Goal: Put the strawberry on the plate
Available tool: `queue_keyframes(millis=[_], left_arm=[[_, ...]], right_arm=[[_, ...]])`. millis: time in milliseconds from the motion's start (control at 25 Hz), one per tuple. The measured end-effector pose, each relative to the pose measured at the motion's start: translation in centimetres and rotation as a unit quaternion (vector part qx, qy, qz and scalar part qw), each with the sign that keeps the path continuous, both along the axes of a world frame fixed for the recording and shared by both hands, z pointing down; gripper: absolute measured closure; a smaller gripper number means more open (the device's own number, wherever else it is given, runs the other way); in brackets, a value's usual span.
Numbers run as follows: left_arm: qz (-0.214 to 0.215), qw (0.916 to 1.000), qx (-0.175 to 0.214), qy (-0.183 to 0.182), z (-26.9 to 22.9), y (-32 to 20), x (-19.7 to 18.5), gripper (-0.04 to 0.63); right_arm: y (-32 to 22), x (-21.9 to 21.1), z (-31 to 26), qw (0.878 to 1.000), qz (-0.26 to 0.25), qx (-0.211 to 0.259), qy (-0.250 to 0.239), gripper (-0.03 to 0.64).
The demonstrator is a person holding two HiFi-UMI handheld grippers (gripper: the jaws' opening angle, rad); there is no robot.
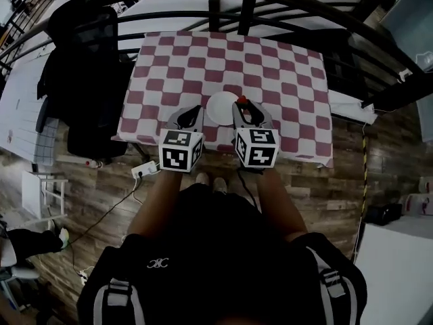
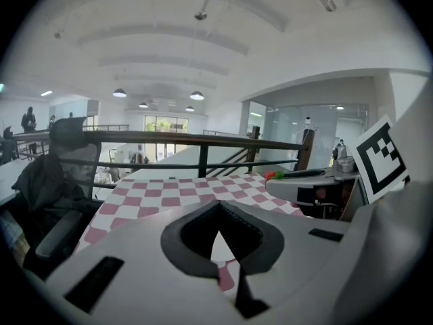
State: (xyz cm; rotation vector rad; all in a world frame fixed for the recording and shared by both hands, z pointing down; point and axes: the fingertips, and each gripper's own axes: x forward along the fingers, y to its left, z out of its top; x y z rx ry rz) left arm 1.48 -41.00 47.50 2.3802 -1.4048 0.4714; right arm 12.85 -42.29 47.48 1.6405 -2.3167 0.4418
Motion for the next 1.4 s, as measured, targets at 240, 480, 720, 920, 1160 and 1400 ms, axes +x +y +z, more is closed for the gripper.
queue_keyframes(millis=[240, 480, 720, 920, 1160, 1400], left_arm=[[-0.012, 0.9994, -0.033, 0.006, 3.2, -2.2, -1.8, 0.604], [-0.009, 0.9985, -0.054, 0.005, 7.0, -4.4, -2.5, 0.604], [-0.007, 0.9943, -0.102, 0.03, 11.2, -4.7, -2.2, 0.604], [-0.012, 0.9904, -0.131, 0.042, 14.3, -4.9, -2.3, 0.604], [-0.022, 0.9882, -0.145, 0.045, 15.3, -4.4, -3.1, 0.604], [-0.04, 0.9843, -0.161, 0.06, 15.8, -3.9, -4.3, 0.604]], right_arm=[[-2.1, -1.7, 4.0, 0.999, -0.01, -0.044, 0.018, 0.477], [-4.3, -2.6, 9.8, 0.993, -0.029, -0.099, 0.062, 0.477], [-5.0, -2.5, 17.0, 0.98, -0.042, -0.163, 0.106, 0.477], [-6.1, -2.5, 21.2, 0.969, -0.047, -0.199, 0.136, 0.477], [-6.6, -2.6, 23.6, 0.959, -0.055, -0.225, 0.166, 0.477], [-6.9, -2.7, 23.7, 0.96, -0.044, -0.222, 0.166, 0.471]])
